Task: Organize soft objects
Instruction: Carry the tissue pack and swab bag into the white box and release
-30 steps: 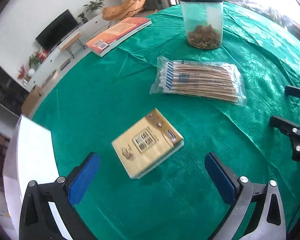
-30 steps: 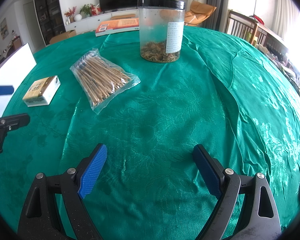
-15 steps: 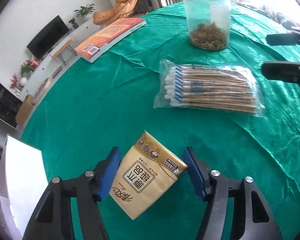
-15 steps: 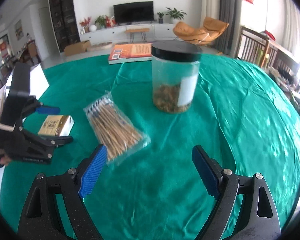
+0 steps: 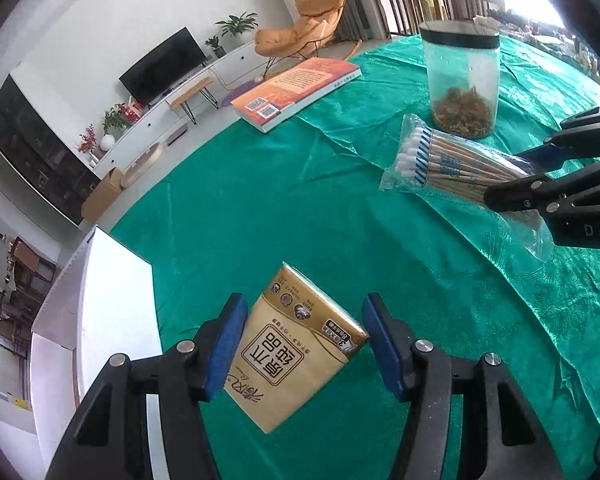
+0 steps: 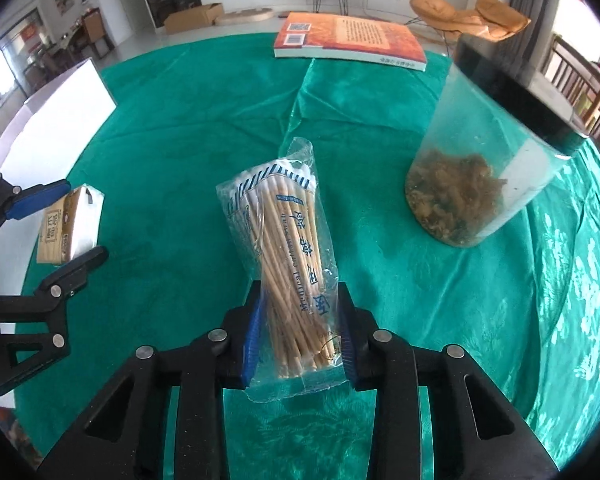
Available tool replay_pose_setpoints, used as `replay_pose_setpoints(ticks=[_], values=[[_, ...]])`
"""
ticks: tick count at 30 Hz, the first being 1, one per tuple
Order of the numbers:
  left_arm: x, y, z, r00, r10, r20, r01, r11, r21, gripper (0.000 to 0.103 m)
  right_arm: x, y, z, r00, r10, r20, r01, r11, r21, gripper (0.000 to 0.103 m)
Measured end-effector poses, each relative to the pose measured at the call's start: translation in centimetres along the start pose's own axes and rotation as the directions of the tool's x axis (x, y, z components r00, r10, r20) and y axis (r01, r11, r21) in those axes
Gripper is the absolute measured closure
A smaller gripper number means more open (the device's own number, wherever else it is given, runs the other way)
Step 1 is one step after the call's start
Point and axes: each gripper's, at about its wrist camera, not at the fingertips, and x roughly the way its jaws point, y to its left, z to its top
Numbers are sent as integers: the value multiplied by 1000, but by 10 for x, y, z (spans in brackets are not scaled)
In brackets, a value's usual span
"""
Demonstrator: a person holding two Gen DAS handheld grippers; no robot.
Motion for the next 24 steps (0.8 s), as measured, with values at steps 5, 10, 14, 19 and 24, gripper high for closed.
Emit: replay_pose_setpoints(ticks=[5, 10, 14, 19, 24], values=[[-41, 16, -7, 998, -2, 57, 5, 999, -48, 43, -49, 6, -1, 997, 16, 75, -19, 999, 46, 68], [-100, 83, -39, 991, -76, 113, 101, 966, -238, 44, -98, 45, 9, 985, 97, 145, -105, 993, 50, 68], [-146, 169, -93, 995, 26, 101, 19, 909, -417, 43, -136, 124, 25, 944, 272, 189, -269, 962, -38, 68], [-168, 245, -172, 971, 232, -62, -229, 819, -526, 33, -141, 241, 32, 853, 510, 112, -496, 859, -130, 68], [-165, 265, -220, 934, 320, -159, -352, 748, -563, 0, -106, 314, 22, 780, 624, -46, -624, 771, -127, 28]])
